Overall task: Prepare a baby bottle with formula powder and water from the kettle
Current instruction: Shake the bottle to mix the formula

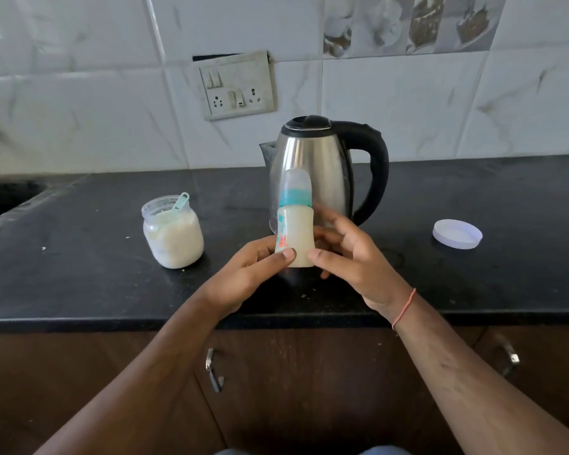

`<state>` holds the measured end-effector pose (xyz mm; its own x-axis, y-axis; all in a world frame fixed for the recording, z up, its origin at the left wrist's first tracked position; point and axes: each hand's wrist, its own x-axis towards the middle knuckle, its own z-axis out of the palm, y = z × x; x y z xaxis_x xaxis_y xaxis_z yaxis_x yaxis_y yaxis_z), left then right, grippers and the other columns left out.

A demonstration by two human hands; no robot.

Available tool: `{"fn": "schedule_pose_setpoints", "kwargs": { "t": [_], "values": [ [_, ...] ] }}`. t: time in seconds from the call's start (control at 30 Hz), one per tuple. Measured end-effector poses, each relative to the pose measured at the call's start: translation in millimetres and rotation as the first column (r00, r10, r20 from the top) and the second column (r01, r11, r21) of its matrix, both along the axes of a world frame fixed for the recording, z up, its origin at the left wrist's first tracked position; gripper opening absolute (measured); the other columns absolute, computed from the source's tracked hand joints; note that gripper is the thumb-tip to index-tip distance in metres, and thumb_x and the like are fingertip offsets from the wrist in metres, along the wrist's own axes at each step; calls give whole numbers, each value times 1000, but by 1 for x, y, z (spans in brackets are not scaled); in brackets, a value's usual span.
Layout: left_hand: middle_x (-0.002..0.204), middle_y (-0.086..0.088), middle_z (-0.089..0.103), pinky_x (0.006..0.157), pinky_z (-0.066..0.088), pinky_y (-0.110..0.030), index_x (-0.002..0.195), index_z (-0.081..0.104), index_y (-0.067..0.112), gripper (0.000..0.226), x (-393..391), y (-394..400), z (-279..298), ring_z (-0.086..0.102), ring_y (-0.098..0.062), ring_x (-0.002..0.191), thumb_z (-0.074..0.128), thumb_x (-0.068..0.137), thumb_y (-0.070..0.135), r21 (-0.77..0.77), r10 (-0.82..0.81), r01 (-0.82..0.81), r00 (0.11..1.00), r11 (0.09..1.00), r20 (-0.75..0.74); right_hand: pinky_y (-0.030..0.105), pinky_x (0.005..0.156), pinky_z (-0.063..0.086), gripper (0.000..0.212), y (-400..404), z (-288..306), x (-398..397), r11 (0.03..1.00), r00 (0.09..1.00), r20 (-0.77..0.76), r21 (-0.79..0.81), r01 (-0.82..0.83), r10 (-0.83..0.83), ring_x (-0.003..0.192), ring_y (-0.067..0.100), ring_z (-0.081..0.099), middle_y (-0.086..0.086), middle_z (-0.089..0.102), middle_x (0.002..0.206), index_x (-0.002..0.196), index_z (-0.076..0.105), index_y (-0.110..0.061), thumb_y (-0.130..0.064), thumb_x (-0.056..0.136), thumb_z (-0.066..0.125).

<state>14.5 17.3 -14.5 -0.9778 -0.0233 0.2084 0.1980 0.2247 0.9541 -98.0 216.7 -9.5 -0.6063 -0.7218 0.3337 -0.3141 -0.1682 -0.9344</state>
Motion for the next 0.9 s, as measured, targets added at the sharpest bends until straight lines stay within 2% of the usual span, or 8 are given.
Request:
{"fn": "schedule_pose_setpoints", "kwargs": {
  "t": [0.1, 0.27, 0.33, 0.5, 0.63, 0.73, 0.83, 0.9],
  "values": [
    [117, -27, 73, 99, 56, -36, 131, 66, -8, 53, 0, 0, 0, 70, -27, 109, 53, 108, 38, 51, 5, -5, 1000, 999, 4, 40, 106, 58, 72, 1, -2, -3, 997, 996, -75, 67, -37, 42, 132, 24, 66, -1, 71, 143, 158, 51, -24, -17, 93, 81],
    [130, -22, 74, 109, 58, -40, 138, 65, 1, 53, -2, 1, 2, 71, -34, 124, 47, 109, 41, 75, 38, -44, 997, 996, 73, 45, 100, 62, 89, 1, -2, 0, 995, 981, -191, 92, 43, -25, 131, 18, 66, -8, 71, 140, 163, 46, -28, -21, 87, 92],
    [129, -16, 76, 109, 57, -38, 137, 66, 7, 52, 0, 3, 4, 71, -29, 126, 47, 112, 48, 93, 47, -55, 995, 994, 87, 45, 98, 64, 96, -1, -2, 2, 993, 972, -228, 92, 80, -57, 127, 17, 68, -8, 71, 136, 164, 44, -31, -31, 83, 95],
    [124, 0, 80, 101, 58, -26, 131, 66, 22, 54, 2, 10, 6, 73, -15, 122, 42, 100, 60, 180, 46, -73, 988, 981, 149, 36, 88, 65, 102, -3, -2, 7, 976, 892, -422, 66, 209, -163, 113, 15, 69, -14, 69, 126, 165, 43, -33, -53, 78, 94],
    [117, -7, 77, 98, 62, -38, 131, 65, 19, 55, 0, 13, 7, 75, -22, 111, 61, 100, 64, -23, 78, -77, 994, 997, 76, 26, 91, 61, 109, -4, -4, 8, 962, 820, -536, 47, 268, -202, 113, 6, 66, -15, 65, 132, 169, 35, -31, -57, 80, 92],
    [95, -2, 74, 82, 61, -32, 115, 69, 14, 60, -2, 15, 9, 72, -14, 89, 64, 87, 68, -80, 116, -111, 992, 991, 57, 19, 91, 57, 119, -6, -3, 9, 969, 823, -546, 81, 235, -154, 118, 6, 62, -18, 57, 141, 171, 26, -34, -58, 76, 94],
    [101, -14, 74, 84, 61, -35, 118, 68, 12, 63, 0, 14, 11, 71, -17, 92, 64, 88, 67, -71, 79, -72, 992, 995, 99, 13, 88, 53, 134, -8, -1, 9, 976, 861, -499, 124, 181, -96, 126, 4, 56, -19, 44, 150, 171, 13, -41, -54, 70, 99],
    [106, -12, 76, 88, 61, -34, 122, 69, 13, 54, 2, 14, 12, 72, -17, 96, 65, 93, 59, -66, 44, -37, 992, 997, 115, 17, 92, 56, 141, -9, 0, 9, 977, 896, -440, 161, 141, -57, 133, -1, 51, -19, 36, 159, 170, 4, -46, -51, 68, 101]
  ]
}}
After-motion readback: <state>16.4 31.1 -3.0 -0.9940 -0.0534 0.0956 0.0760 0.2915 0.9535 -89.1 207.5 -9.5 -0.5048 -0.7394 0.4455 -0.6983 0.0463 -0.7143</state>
